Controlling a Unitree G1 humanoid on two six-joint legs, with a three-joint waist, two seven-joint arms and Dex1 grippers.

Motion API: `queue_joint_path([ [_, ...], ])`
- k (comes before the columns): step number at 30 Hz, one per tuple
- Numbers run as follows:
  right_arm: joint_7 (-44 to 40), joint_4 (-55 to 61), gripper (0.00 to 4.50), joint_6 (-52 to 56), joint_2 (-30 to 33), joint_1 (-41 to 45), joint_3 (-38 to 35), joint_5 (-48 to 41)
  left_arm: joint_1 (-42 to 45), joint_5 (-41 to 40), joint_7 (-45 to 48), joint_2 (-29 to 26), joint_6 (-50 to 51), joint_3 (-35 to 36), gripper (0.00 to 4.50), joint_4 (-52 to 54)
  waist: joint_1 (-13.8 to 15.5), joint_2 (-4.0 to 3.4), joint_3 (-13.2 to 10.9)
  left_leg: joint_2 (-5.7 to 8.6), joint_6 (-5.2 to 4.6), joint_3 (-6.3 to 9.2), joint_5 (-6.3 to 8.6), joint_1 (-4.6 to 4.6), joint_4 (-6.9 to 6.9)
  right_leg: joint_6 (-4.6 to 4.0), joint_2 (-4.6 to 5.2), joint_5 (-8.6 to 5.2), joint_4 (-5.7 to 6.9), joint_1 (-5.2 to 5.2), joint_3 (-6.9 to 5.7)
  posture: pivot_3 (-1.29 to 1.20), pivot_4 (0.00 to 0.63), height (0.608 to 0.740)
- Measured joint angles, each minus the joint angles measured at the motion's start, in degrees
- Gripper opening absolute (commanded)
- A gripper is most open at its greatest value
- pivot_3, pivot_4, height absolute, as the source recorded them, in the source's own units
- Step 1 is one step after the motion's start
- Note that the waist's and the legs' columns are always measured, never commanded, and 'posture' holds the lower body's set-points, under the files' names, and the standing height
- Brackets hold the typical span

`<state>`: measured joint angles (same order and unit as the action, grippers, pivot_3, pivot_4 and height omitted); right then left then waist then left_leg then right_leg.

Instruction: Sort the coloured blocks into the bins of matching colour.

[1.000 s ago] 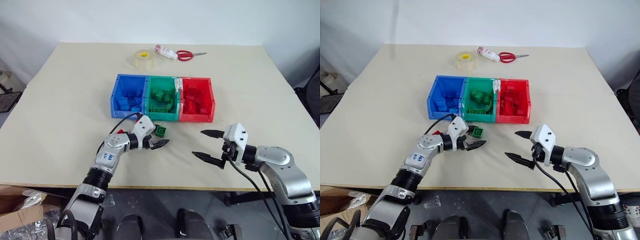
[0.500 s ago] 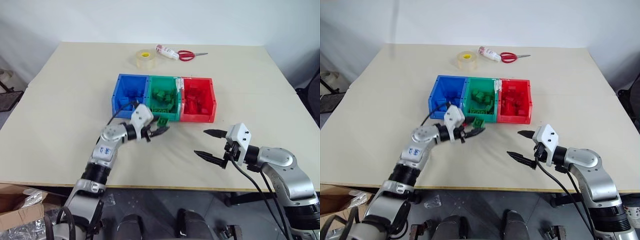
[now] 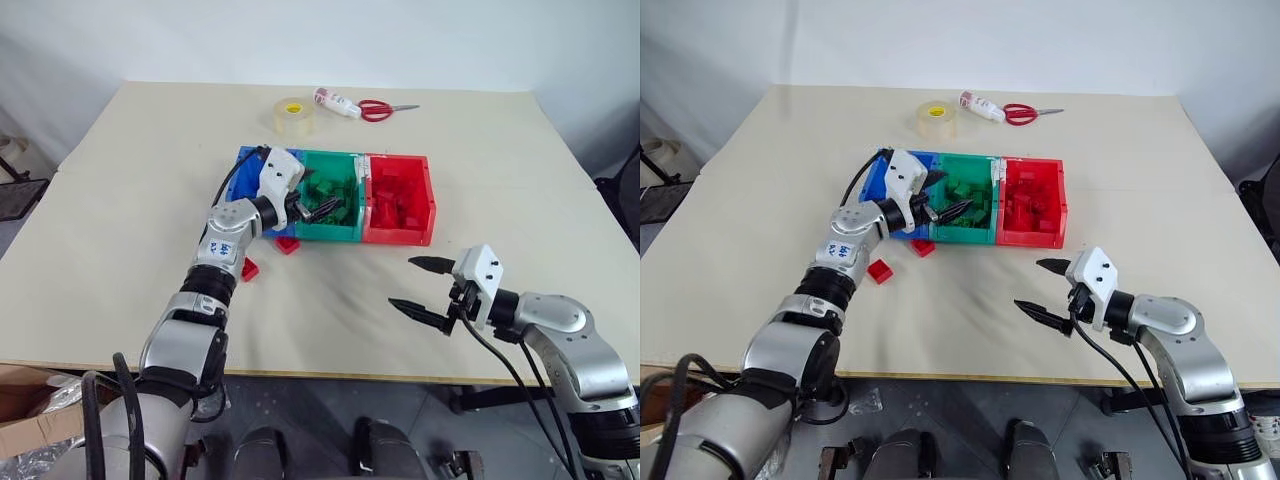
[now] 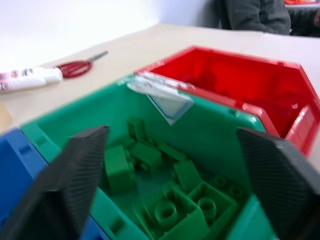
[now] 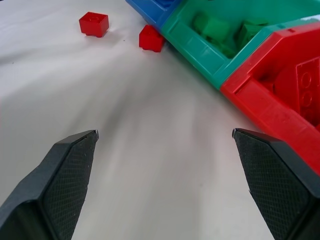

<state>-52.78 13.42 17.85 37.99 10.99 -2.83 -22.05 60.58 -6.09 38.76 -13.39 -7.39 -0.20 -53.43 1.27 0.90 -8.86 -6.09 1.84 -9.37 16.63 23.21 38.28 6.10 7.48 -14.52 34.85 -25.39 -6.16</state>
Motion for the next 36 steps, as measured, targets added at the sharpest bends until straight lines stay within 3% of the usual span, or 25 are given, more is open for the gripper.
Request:
queue_joint_path([
  [4, -0.1, 0.0, 4.50, 0.0, 0.0, 0.2, 0.1, 0.0, -0.2, -0.3, 2.5, -0.7, -0.6, 0.3, 4.48, 0.0, -0.1, 0.01, 0.0, 0.00, 0.00, 0.00, 0.00, 0.00, 0.00, 0.00, 0.00, 0.00, 0.01, 0.00, 0.00, 0.00, 0.150, 0.740],
  [7, -0.6, -0.4, 4.50, 0.0, 0.0, 1.4, 0.2, 0.0, -4.0, -1.7, 6.2, -3.3, 1.9, 0.7, 4.48, 7.3, -0.6, 0.00, 0.0, -0.01, 0.01, 0.00, 0.00, -0.02, -0.03, 0.00, 0.00, 0.00, 0.06, -0.02, 0.00, 0.00, 0.150, 0.740],
  [13, -3.4, -3.6, 4.50, -0.1, 0.2, 3.6, 0.6, 0.0, -20.0, -6.2, 13.0, -13.0, 8.9, 2.8, 4.48, 27.1, -1.4, -0.01, 0.0, -0.04, 0.03, 0.00, -0.02, -0.05, -0.03, -0.02, -0.02, -0.02, 0.14, -0.02, 0.01, 0.00, 0.150, 0.740],
  [20, -6.5, -7.4, 4.50, -0.5, -0.1, 8.1, 2.8, 0.2, -39.1, -13.1, 14.1, -21.3, 20.1, 9.0, 4.48, 49.6, -1.4, -0.01, 0.0, -0.05, 0.01, 0.01, 0.00, -0.04, -0.03, -0.02, 0.00, -0.03, 0.15, -0.02, 0.03, 0.00, 0.150, 0.740],
  [27, -7.9, -9.4, 4.50, -1.5, -0.3, 9.3, 3.3, 0.5, -54.6, -17.0, 12.9, -26.2, 26.3, 16.6, 4.48, 60.9, -1.3, -0.01, 0.0, -0.05, 0.00, 0.01, 0.02, -0.06, -0.04, -0.04, 0.02, -0.04, 0.15, -0.03, 0.03, 0.00, 0.150, 0.740],
  [31, -7.9, -9.5, 4.50, -1.6, -0.5, 9.4, 3.9, 0.6, -56.6, -17.4, 12.4, -26.4, 27.3, 17.6, 4.48, 62.1, -1.3, -0.01, 0.0, -0.05, 0.00, 0.01, 0.02, -0.06, -0.04, -0.05, 0.01, -0.04, 0.15, -0.03, 0.02, 0.00, 0.150, 0.740],
  [36, -7.9, -9.8, 4.50, -1.6, -0.6, 9.9, 4.6, 0.6, -51.3, -16.1, 10.2, -25.0, 25.5, 15.4, 4.48, 59.7, -1.2, -0.02, 0.0, -0.05, 0.00, 0.01, 0.02, -0.06, -0.03, -0.05, 0.01, -0.04, 0.17, -0.02, 0.02, 0.00, 0.150, 0.740],
])
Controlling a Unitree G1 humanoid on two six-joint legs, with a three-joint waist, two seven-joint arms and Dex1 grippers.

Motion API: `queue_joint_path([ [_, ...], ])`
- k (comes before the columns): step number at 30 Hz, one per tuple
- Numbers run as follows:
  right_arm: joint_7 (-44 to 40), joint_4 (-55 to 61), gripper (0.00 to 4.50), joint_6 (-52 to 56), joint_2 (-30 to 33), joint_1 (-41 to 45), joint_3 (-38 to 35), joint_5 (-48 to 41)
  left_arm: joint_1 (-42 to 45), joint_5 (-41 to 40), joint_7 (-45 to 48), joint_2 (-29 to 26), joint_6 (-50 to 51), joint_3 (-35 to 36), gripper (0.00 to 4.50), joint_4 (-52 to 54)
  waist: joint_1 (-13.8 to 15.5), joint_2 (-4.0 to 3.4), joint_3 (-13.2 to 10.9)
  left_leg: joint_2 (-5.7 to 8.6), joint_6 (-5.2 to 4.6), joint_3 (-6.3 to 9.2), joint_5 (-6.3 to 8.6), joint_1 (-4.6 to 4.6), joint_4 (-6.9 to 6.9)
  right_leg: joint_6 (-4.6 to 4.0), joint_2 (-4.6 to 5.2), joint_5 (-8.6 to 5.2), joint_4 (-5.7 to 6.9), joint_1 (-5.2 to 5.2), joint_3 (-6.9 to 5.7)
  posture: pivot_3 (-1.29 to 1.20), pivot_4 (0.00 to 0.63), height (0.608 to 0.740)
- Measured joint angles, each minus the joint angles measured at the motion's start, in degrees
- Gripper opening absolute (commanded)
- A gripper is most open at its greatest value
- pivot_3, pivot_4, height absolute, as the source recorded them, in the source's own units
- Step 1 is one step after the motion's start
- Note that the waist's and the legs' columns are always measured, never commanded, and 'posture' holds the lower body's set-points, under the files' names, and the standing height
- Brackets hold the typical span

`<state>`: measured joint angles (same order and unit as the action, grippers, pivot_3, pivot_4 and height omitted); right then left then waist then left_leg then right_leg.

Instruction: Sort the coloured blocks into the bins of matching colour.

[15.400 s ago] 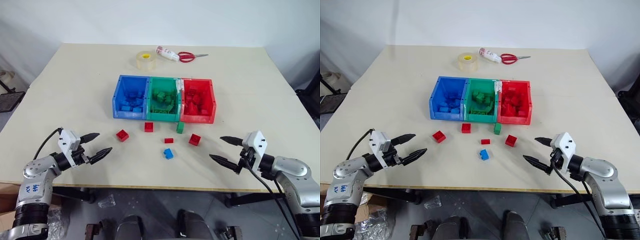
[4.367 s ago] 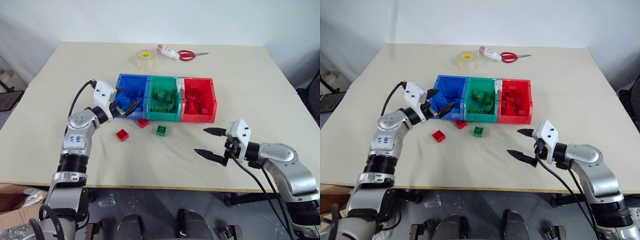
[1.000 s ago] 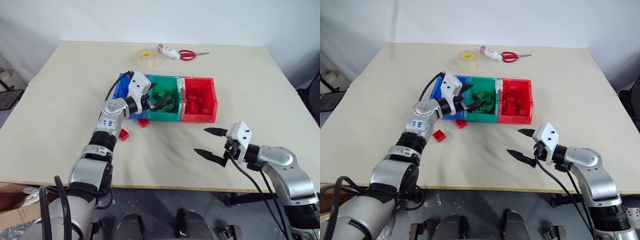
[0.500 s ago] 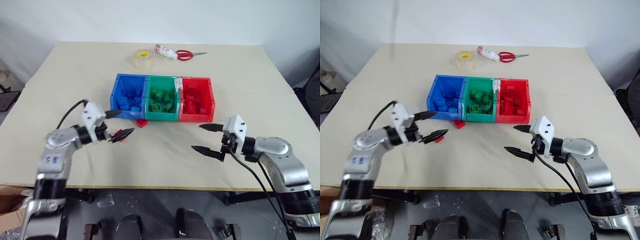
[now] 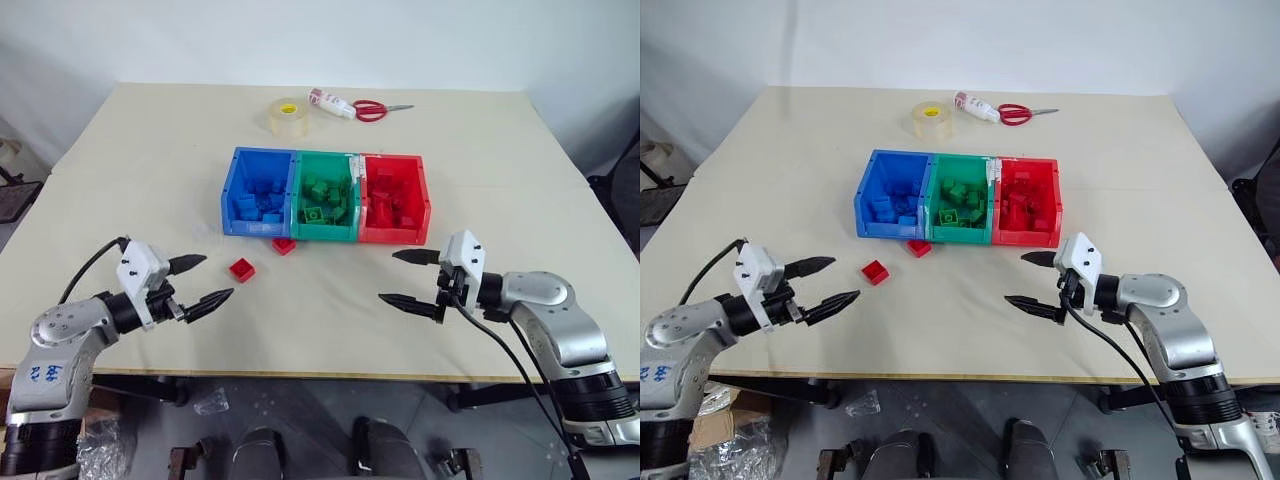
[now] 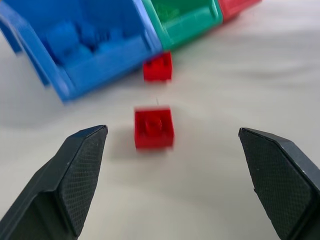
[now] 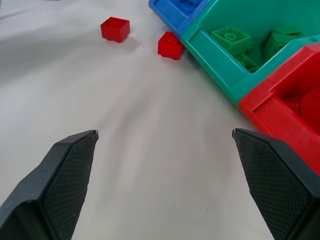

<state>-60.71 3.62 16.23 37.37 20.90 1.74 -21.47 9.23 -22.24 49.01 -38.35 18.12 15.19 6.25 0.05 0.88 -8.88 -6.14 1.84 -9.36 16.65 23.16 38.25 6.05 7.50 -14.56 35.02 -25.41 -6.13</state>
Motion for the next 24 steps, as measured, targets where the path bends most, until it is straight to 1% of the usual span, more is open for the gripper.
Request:
queue_joint_path([
  [4, 0.1, 0.0, 4.50, -0.1, -0.1, 0.1, 0.1, 0.0, 4.2, 3.4, -1.3, 2.5, -3.8, -4.2, 4.48, -7.5, -0.1, 0.00, 0.0, 0.00, 0.01, -0.01, 0.00, -0.01, -0.03, 0.00, -0.02, 0.00, -0.02, -0.01, -0.01, 0.00, 0.150, 0.740],
  [8, 0.5, 0.3, 4.50, -0.1, -0.1, -0.4, -0.1, 0.0, 6.9, 5.7, -0.4, 4.8, -7.4, -8.2, 4.48, -15.2, -0.2, 0.00, 0.0, 0.00, 0.02, -0.03, -0.01, -0.01, -0.03, 0.00, -0.02, 0.00, -0.01, -0.02, -0.01, 0.00, 0.150, 0.740],
  [11, 1.0, 0.5, 4.50, -0.1, -0.1, -1.3, -0.1, 0.0, 9.8, 6.9, 0.0, 6.1, -10.4, -9.5, 3.86, -20.6, -0.1, 0.00, 0.0, 0.00, 0.02, -0.03, -0.01, 0.00, -0.01, 0.00, -0.01, 0.00, -0.01, -0.02, -0.02, 0.00, 0.150, 0.740],
  [16, 2.0, 1.5, 4.50, -0.1, -0.1, -2.2, -0.5, 0.0, 11.8, 6.9, 1.2, 6.3, -11.9, -9.8, 2.25, -23.3, -0.1, 0.00, 0.0, 0.00, 0.02, -0.02, -0.01, 0.01, -0.02, 0.00, -0.01, 0.00, -0.01, -0.02, -0.02, 0.00, 0.150, 0.740],
  [18, 2.5, 2.2, 4.50, -0.1, -0.1, -3.1, -0.6, -0.1, 12.2, 6.8, 1.7, 6.3, -12.1, -9.8, 1.53, -24.4, -0.1, 0.00, 0.0, 0.00, 0.02, -0.02, -0.01, 0.00, -0.01, 0.01, -0.01, 0.00, 0.00, -0.02, -0.01, 0.00, 0.150, 0.740],
  [24, 3.5, 3.1, 4.50, 0.0, -0.1, -4.5, -1.9, -0.1, 14.0, 6.8, 3.9, 6.7, -11.8, -11.1, 1.48, -24.4, 0.0, 0.00, 0.0, 0.00, 0.02, -0.02, -0.01, 0.02, 0.01, 0.01, -0.01, 0.00, 0.00, -0.02, -0.01, 0.00, 0.150, 0.740],
])
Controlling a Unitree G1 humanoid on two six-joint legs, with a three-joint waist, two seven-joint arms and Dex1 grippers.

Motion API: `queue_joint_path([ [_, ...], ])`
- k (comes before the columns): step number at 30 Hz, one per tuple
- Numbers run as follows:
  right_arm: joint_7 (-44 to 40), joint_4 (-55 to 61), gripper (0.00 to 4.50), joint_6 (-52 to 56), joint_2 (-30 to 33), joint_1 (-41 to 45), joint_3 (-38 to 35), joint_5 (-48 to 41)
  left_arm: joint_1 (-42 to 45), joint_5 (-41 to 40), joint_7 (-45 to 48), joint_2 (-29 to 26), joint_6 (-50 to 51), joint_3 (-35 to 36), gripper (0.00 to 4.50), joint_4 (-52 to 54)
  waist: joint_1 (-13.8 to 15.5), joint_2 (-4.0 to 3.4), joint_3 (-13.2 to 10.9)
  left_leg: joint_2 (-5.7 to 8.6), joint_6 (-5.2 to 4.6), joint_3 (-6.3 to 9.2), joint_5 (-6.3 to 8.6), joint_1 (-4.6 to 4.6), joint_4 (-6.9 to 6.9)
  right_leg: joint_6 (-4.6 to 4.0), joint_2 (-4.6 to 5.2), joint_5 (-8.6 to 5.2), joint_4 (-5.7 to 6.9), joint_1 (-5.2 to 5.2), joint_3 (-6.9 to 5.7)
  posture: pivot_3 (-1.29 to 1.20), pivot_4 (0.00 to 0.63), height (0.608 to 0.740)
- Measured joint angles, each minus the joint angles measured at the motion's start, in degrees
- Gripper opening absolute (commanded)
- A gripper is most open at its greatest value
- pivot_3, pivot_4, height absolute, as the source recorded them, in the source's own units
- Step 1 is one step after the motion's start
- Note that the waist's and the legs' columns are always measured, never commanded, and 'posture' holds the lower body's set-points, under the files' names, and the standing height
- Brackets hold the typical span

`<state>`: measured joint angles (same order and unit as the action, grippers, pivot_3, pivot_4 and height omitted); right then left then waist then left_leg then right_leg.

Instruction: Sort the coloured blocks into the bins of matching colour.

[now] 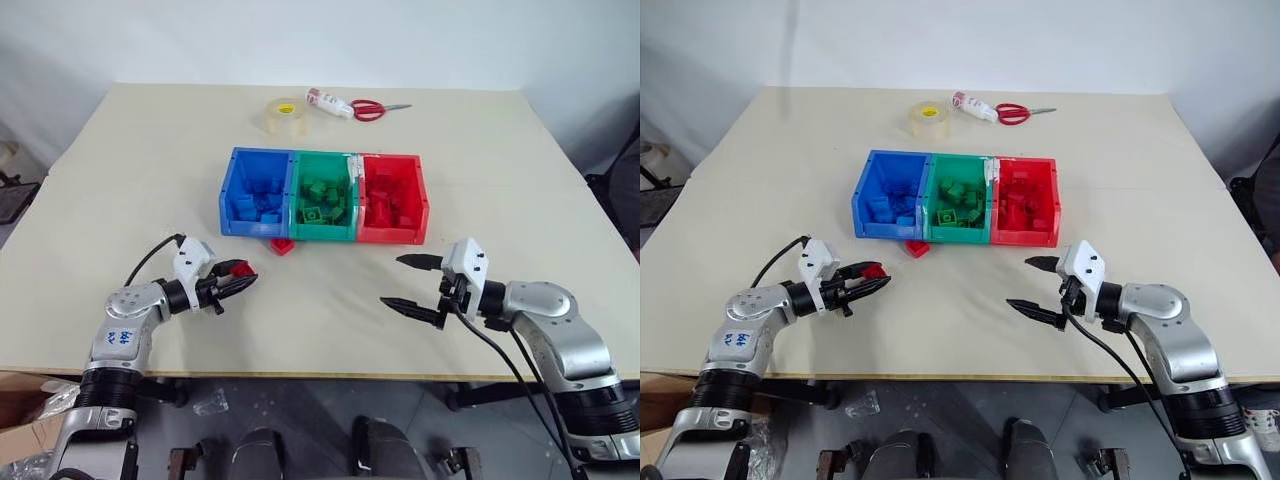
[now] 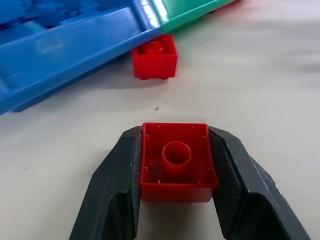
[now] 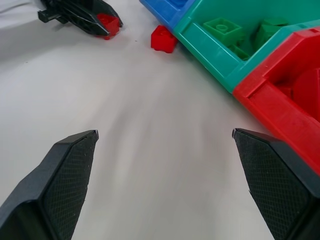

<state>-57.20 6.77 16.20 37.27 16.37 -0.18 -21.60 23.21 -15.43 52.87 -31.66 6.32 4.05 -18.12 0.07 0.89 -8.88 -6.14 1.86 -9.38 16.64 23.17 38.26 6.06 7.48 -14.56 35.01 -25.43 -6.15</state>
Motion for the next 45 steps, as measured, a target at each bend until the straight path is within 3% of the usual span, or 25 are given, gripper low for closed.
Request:
queue_joint_path([
  [9, 2.2, 2.3, 4.50, 0.0, 0.1, -2.9, -2.0, 0.0, 15.9, 0.8, -1.9, 8.8, 0.6, -4.3, 1.48, -0.2, 1.1, 0.02, 0.0, 0.03, -0.01, 0.00, 0.00, 0.04, 0.11, 0.04, 0.00, 0.02, -0.02, 0.02, 0.01, 0.00, 0.150, 0.740],
  [21, 5.4, 6.8, 4.50, 0.6, 0.3, -7.1, -4.9, -0.3, 39.1, 6.9, -11.7, 26.5, -11.3, -6.3, 1.48, -31.4, 1.3, 0.17, -0.1, 0.06, -0.02, 0.01, 0.01, 0.07, 0.11, 0.11, 0.00, 0.06, -0.21, 0.06, 0.01, 0.00, 0.150, 0.740],
  [28, 8.0, 7.9, 4.50, 0.6, 0.2, -8.4, -6.2, -0.4, 48.8, 8.8, -18.9, 31.4, -18.6, -4.0, 3.58, -48.2, 1.3, 0.22, -0.1, 0.06, -0.03, 0.01, 0.01, 0.06, 0.05, 0.11, 0.00, 0.06, -0.26, 0.05, 0.00, 0.00, 0.150, 0.740],
  [31, 8.2, 8.9, 4.50, 0.6, 0.2, -8.9, -6.9, -0.5, 49.8, 9.1, -19.7, 31.7, -21.3, -2.8, 4.49, -50.8, 1.2, 0.22, -0.1, 0.06, -0.03, 0.01, 0.02, 0.06, 0.04, 0.11, 0.00, 0.06, -0.26, 0.05, 0.00, 0.00, 0.150, 0.740],
  [37, 8.1, 8.8, 4.50, 1.3, 0.2, -8.9, -6.9, -0.5, 49.5, 9.1, -15.4, 29.9, -22.8, -1.9, 4.49, -51.5, 1.1, 0.22, -0.1, 0.06, -0.03, 0.01, 0.01, 0.06, 0.03, 0.11, 0.00, 0.06, -0.26, 0.05, 0.00, 0.00, 0.150, 0.740],
  [41, 7.5, 8.2, 4.50, 1.3, 0.2, -7.2, -6.4, -0.5, 44.3, 8.7, -7.3, 23.9, -20.9, -2.0, 4.49, -44.7, 0.5, 0.21, -0.1, 0.05, -0.02, 0.01, 0.01, 0.02, -0.01, 0.09, -0.02, 0.05, -0.17, 0.04, 0.00, 0.00, 0.150, 0.740],
  [45, 5.6, 5.9, 4.50, 1.2, 0.3, -4.8, -5.1, -0.4, 33.4, 7.6, 0.9, 14.9, -14.7, -2.4, 4.49, -31.1, -0.2, 0.19, -0.1, 0.04, -0.01, 0.02, 0.00, 0.02, 0.00, 0.08, -0.02, 0.04, -0.08, 0.02, 0.00, 0.00, 0.150, 0.740],
])
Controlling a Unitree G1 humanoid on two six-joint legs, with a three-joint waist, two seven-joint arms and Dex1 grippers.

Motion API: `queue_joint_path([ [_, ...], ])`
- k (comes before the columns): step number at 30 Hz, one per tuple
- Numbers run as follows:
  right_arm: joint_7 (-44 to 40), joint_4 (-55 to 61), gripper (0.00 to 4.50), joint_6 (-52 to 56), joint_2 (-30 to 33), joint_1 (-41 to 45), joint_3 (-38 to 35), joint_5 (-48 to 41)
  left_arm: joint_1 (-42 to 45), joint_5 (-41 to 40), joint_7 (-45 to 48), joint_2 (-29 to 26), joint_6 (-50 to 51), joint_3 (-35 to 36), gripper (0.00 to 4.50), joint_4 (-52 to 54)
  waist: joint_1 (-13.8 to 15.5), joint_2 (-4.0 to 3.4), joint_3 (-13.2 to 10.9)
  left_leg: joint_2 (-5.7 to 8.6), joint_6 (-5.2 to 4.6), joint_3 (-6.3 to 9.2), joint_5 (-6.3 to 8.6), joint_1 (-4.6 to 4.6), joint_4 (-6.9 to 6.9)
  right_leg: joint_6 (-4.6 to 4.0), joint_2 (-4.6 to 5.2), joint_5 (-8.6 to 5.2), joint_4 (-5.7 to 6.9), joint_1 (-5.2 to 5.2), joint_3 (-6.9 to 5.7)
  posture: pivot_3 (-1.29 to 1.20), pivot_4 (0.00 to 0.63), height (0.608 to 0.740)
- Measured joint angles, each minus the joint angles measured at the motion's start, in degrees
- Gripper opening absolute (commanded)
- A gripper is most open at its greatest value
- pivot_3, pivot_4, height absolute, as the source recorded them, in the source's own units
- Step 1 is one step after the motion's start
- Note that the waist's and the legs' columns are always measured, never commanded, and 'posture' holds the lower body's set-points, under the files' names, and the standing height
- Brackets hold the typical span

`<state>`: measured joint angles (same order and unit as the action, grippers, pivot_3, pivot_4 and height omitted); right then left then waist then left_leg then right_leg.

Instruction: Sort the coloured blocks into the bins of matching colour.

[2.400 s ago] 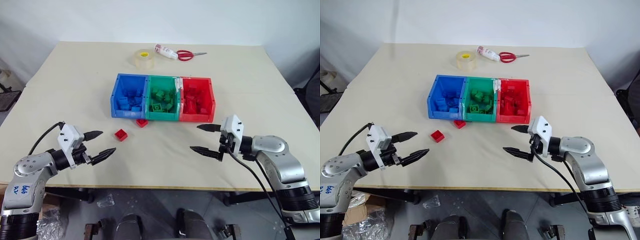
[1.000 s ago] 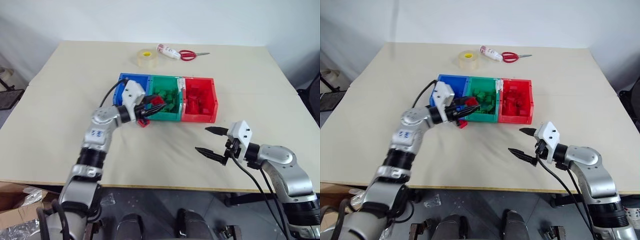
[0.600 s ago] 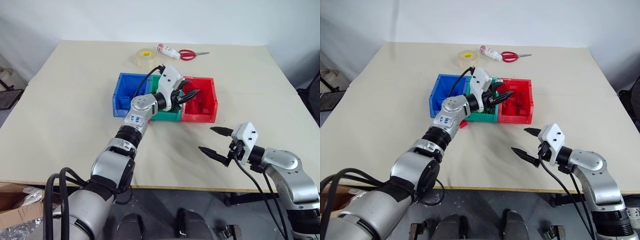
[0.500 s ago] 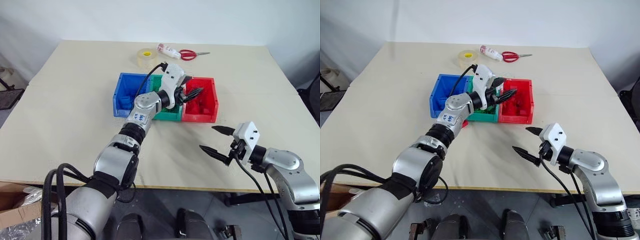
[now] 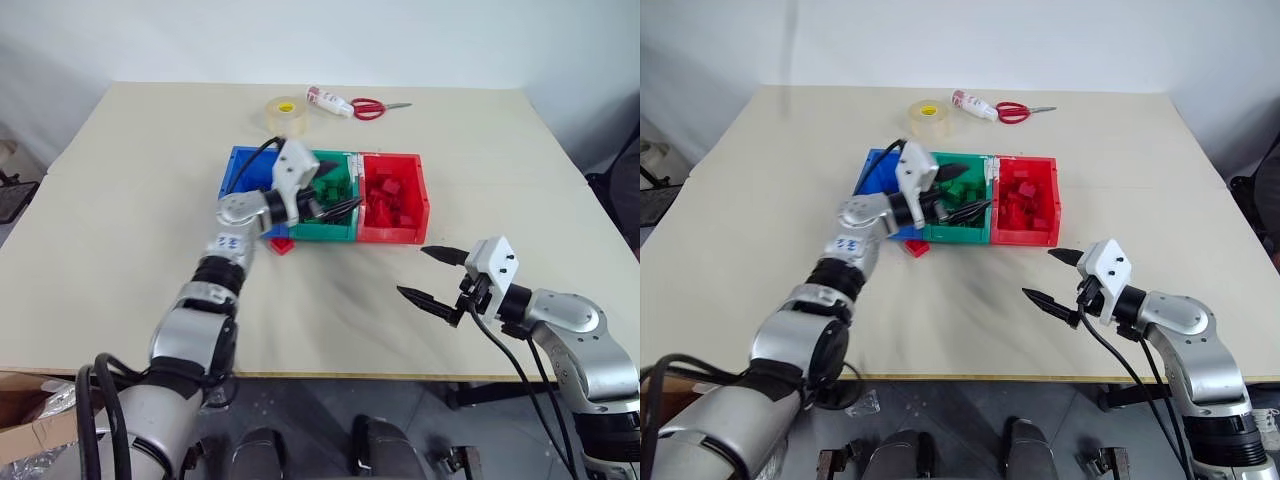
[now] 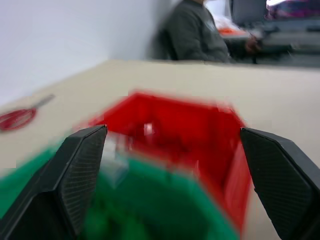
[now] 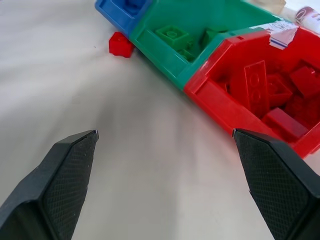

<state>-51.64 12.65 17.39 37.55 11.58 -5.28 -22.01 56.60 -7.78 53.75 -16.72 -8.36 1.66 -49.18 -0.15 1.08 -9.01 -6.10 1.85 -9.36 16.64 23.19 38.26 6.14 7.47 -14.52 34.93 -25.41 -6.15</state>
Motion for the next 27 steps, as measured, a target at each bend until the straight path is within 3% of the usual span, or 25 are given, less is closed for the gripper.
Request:
queue_joint_path([
  [9, -4.6, -5.4, 4.50, -2.1, 0.0, 5.2, 2.4, 0.1, -21.8, -6.5, 5.2, -15.7, 15.1, 3.9, 4.49, 30.4, 0.1, -0.01, 0.0, -0.01, -0.02, 0.01, 0.01, 0.01, 0.07, 0.00, 0.03, 0.00, 0.07, 0.00, 0.02, 0.00, 0.150, 0.740],
  [14, -6.3, -7.3, 4.50, -2.5, 0.0, 6.0, 2.8, 0.1, -35.2, -10.1, 4.0, -21.1, 23.5, 8.3, 4.49, 44.4, 0.0, -0.02, 0.0, -0.03, -0.02, 0.00, 0.01, -0.01, 0.04, -0.02, 0.02, -0.02, 0.07, -0.01, 0.02, 0.00, 0.150, 0.740],
  [20, -7.7, -8.7, 4.50, -2.8, 0.0, 7.0, 2.9, 0.2, -44.8, -13.0, 0.1, -22.6, 30.1, 12.5, 4.49, 54.9, 0.2, -0.02, 0.0, -0.03, -0.03, 0.00, 0.02, -0.01, 0.04, -0.04, 0.04, -0.03, 0.09, -0.01, 0.02, 0.00, 0.150, 0.740],
  [27, -8.4, -10.2, 4.50, -3.7, -0.1, 8.4, 2.9, 0.6, -44.5, -13.8, -5.0, -21.1, 32.3, 11.7, 4.49, 57.9, 0.1, -0.02, 0.0, -0.03, -0.02, 0.00, 0.02, -0.02, 0.04, -0.04, 0.04, -0.03, 0.10, -0.01, 0.02, 0.00, 0.150, 0.740],
])
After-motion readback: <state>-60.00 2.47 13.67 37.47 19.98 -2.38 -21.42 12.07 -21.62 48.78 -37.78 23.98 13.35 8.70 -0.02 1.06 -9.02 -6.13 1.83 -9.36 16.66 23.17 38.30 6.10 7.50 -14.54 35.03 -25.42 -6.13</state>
